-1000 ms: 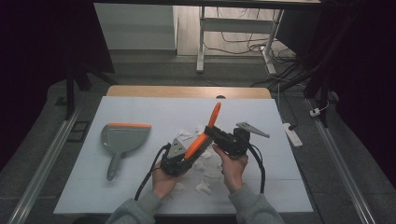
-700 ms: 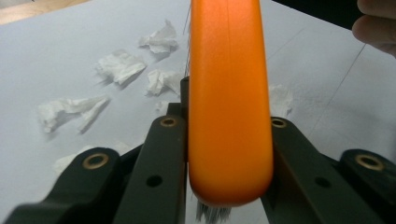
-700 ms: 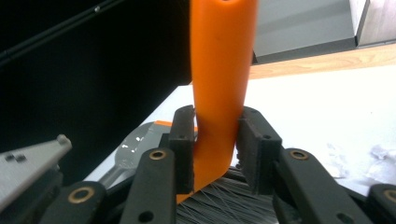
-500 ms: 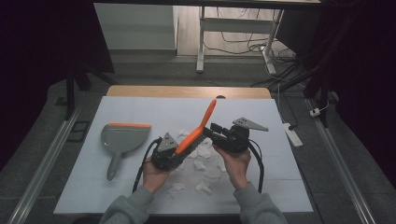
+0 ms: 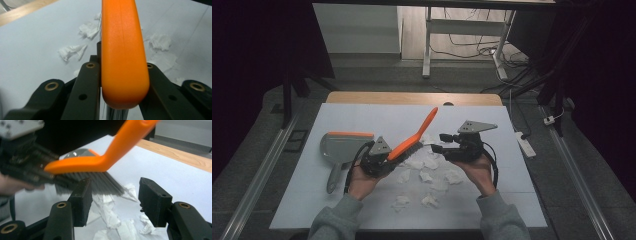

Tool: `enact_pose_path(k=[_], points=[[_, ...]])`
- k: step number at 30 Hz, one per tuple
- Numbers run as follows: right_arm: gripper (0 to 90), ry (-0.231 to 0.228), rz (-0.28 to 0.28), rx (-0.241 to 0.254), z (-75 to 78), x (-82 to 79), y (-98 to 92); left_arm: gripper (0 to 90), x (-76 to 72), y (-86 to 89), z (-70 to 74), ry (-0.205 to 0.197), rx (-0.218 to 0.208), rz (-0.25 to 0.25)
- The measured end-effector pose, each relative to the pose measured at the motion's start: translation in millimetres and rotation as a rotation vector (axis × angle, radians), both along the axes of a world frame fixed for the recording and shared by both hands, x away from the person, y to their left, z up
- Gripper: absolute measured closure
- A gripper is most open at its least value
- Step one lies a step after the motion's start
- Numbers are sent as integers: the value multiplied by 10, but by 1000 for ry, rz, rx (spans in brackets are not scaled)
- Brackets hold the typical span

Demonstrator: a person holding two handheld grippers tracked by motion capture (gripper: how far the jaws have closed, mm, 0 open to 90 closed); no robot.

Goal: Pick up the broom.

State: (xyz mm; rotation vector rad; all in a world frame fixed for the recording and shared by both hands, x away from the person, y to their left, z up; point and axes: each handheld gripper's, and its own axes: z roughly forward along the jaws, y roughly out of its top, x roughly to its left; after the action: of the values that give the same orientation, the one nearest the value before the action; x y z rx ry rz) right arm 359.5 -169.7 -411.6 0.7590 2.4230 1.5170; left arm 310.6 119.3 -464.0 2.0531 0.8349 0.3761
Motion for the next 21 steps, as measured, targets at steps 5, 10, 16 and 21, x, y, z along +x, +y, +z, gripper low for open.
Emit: enact_pose_path(k=[5, 10, 16, 21], points=[[437, -20, 33, -62, 38, -28, 10, 788, 17, 5, -10, 42, 51, -45], [437, -89, 67, -142, 92, -101, 77, 788, 25, -13, -17, 61, 70, -66], [421, -142, 118, -261, 96, -183, 219, 788, 20, -118, -45, 111, 151, -128], [367, -178, 148, -362, 48, -218, 329, 789, -4, -208, -65, 114, 210, -164]])
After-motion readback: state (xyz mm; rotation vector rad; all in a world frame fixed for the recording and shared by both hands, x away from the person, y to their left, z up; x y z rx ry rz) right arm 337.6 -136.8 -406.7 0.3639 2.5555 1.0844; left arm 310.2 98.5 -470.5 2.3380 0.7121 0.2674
